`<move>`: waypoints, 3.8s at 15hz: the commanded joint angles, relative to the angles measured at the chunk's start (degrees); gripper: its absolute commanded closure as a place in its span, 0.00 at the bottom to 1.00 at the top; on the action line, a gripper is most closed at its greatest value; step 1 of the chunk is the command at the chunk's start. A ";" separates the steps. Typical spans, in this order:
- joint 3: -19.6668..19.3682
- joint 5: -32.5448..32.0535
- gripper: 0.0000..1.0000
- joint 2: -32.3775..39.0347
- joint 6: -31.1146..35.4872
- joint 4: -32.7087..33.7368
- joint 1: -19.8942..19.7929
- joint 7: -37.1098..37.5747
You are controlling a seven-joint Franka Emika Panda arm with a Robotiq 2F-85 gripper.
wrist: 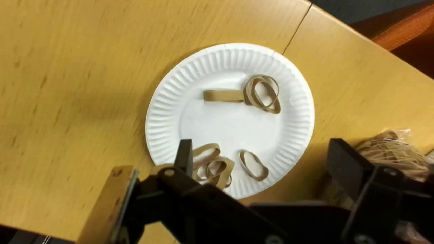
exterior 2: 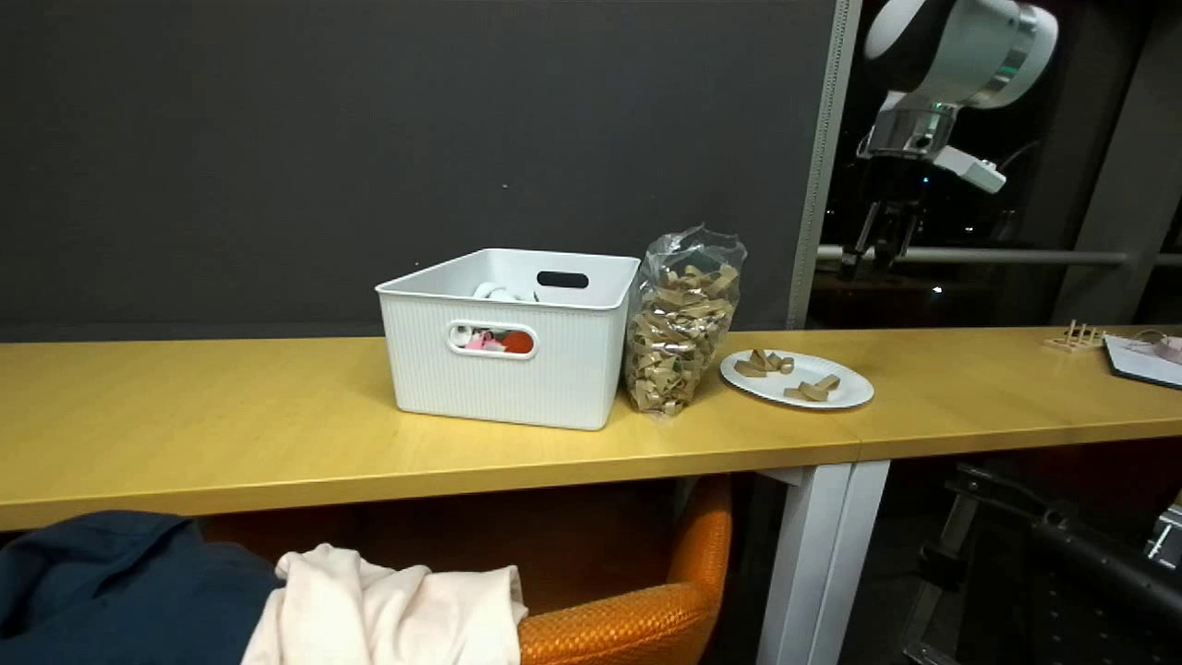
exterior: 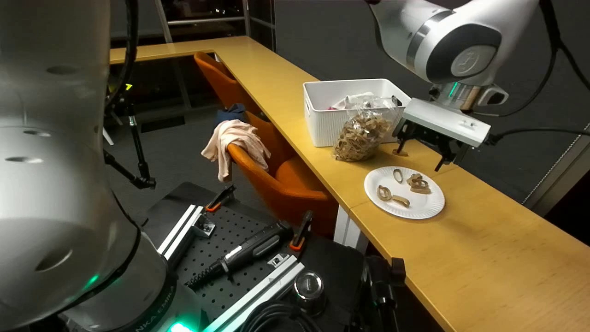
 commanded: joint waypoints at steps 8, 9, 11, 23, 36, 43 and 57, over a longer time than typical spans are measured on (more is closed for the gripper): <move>3.33 0.73 0.00 27.07 -18.23 35.35 -4.20 6.65; 3.42 0.41 0.00 29.11 -18.58 38.08 -4.13 8.01; 4.04 0.34 0.00 32.56 -18.28 42.62 -4.00 9.98; 4.79 -1.49 0.00 42.82 -23.04 56.26 -2.88 18.00; 2.95 -2.19 0.42 44.74 -22.15 56.67 -0.80 18.92; 2.61 -2.46 0.95 44.29 -21.80 56.33 -0.17 18.87; -0.76 -2.79 0.99 24.33 -8.89 32.65 3.58 18.64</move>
